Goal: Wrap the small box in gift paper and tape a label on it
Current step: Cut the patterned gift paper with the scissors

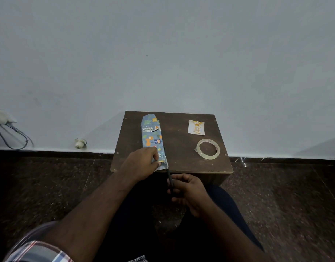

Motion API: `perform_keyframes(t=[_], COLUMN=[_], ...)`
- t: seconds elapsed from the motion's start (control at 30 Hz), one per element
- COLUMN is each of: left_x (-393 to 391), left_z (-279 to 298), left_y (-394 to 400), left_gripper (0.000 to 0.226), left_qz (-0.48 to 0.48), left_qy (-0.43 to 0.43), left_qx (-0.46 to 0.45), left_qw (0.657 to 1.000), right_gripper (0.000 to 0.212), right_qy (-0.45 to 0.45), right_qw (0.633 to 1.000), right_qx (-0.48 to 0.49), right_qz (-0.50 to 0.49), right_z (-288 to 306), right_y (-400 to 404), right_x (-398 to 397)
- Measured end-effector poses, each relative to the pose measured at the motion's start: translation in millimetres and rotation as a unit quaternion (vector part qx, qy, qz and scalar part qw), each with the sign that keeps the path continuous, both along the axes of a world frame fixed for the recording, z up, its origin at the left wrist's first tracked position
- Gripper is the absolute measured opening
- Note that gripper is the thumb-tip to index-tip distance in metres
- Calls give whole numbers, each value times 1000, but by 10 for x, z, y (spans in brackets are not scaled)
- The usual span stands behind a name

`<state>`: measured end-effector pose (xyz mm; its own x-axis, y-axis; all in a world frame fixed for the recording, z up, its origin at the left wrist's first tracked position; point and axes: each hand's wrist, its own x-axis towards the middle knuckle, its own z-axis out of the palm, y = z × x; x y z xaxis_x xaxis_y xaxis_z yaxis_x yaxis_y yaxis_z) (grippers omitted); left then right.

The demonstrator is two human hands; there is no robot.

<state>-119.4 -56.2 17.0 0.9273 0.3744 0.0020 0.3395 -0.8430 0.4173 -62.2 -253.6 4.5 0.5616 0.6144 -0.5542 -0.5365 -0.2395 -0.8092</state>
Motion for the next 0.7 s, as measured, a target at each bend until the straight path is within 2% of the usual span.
perform_keyframes(t=[0.7], left_x=[-22], left_z=[16], left_y=[-58], left_gripper=[20], left_qz=[1], left_qy=[9], left_qx=[-1], left_qw=[1000], right_gripper=[19], right_qy=[-32], right_qw=[999], right_qx=[-5], right_qz=[2], right_z=[13], right_y=[51], right_x=[-10])
